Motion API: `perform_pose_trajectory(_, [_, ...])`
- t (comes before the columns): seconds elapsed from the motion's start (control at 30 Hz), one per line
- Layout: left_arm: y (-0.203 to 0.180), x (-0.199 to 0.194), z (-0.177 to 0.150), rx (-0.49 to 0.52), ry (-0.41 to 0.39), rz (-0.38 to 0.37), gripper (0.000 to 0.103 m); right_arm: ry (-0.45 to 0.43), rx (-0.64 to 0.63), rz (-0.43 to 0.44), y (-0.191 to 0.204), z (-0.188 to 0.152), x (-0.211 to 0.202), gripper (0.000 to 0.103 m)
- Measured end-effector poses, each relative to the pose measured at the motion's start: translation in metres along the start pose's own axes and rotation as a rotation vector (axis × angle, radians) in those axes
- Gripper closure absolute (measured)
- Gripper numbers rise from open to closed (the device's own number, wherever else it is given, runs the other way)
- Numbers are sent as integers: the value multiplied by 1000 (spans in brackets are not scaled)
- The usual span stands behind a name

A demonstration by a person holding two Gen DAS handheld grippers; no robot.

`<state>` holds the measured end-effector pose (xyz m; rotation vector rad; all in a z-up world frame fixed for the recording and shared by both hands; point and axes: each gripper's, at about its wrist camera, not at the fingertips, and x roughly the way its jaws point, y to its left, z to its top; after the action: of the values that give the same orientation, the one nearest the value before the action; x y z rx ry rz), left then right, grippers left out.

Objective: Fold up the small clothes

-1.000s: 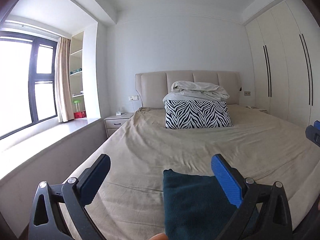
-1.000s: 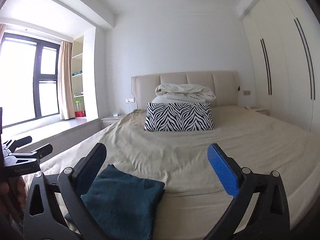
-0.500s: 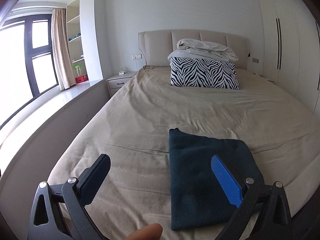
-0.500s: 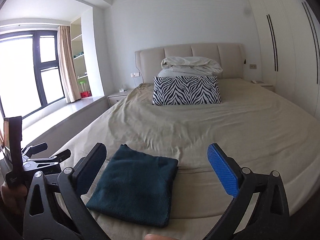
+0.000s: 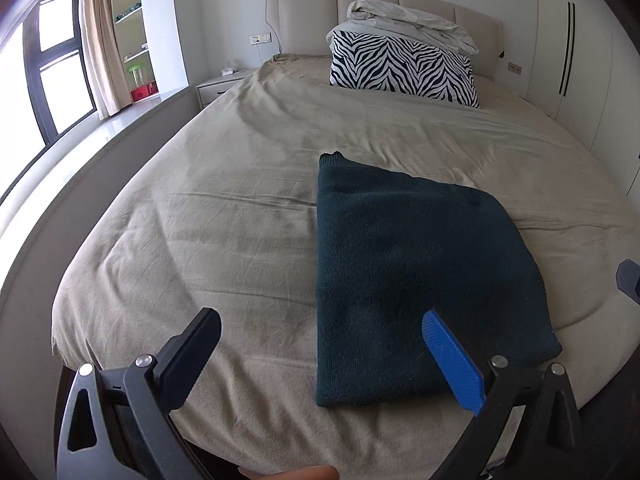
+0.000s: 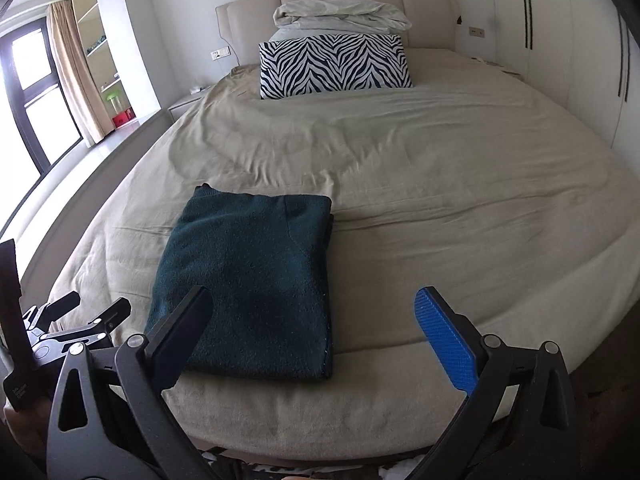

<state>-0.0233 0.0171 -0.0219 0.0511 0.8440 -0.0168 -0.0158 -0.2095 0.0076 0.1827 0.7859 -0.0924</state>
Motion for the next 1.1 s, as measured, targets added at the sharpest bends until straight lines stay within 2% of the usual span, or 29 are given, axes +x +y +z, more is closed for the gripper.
perform_pose_trajectory(0.17, [3,5,-1,-3,19,0,0,68,-11,-7,6,-11,17,0])
perform_pose_trajectory(0.47, [5,11,-3,-13,45,-14,0,119,-37,-34,12,-24,32,0])
perform_pose_trajectory(1.1, [5,14,-5,-11,52,-17,0,133,-38,-42,12,-26,33,0])
